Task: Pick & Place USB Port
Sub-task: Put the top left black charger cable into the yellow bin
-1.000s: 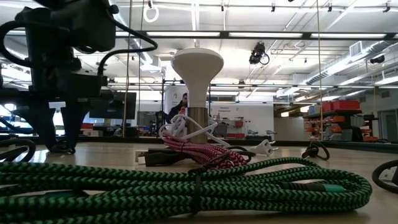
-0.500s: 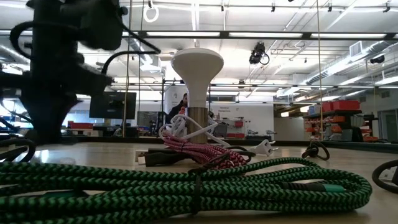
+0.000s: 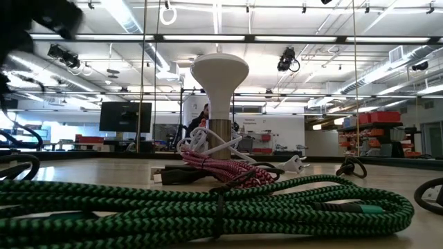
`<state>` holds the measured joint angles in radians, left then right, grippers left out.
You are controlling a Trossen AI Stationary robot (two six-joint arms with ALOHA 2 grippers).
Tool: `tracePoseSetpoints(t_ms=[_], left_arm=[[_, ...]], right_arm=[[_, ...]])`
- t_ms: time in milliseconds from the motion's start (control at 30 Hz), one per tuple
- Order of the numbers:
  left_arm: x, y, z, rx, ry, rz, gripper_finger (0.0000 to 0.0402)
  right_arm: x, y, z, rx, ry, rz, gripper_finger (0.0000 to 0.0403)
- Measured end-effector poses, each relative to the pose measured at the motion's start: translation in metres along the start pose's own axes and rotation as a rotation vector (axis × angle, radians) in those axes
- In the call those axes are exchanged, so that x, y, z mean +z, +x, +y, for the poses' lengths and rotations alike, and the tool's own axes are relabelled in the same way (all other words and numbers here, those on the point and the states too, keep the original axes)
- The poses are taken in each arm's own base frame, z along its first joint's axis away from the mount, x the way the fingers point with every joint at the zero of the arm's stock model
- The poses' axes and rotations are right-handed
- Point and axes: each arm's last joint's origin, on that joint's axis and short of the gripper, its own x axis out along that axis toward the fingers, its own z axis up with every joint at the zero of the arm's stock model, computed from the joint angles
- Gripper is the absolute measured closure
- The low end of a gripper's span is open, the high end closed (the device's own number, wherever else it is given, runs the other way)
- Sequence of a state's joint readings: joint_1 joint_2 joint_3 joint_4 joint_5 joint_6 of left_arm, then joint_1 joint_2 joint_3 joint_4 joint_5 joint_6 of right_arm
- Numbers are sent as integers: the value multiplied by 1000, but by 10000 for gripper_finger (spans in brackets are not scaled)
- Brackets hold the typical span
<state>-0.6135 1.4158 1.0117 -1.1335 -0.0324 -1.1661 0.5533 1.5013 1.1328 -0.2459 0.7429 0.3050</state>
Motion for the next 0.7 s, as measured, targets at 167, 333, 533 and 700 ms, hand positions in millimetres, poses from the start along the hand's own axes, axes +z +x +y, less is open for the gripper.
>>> tracePoseSetpoints(t_ms=[167,333,533,700], left_arm=[[-41,-18,-12,-73,-273,-148,387],[-80,-16,-24,-151,-504,-167,387],[-105,-7,-48,-324,-621,-170,385],[-108,2,-68,-415,-635,-134,388]], right_arm=[[0,0,0,0,0,0,321],[-1,0,0,0,5,1,321],[-17,5,0,-2,19,9,321],[-22,8,0,5,81,-5,321]])
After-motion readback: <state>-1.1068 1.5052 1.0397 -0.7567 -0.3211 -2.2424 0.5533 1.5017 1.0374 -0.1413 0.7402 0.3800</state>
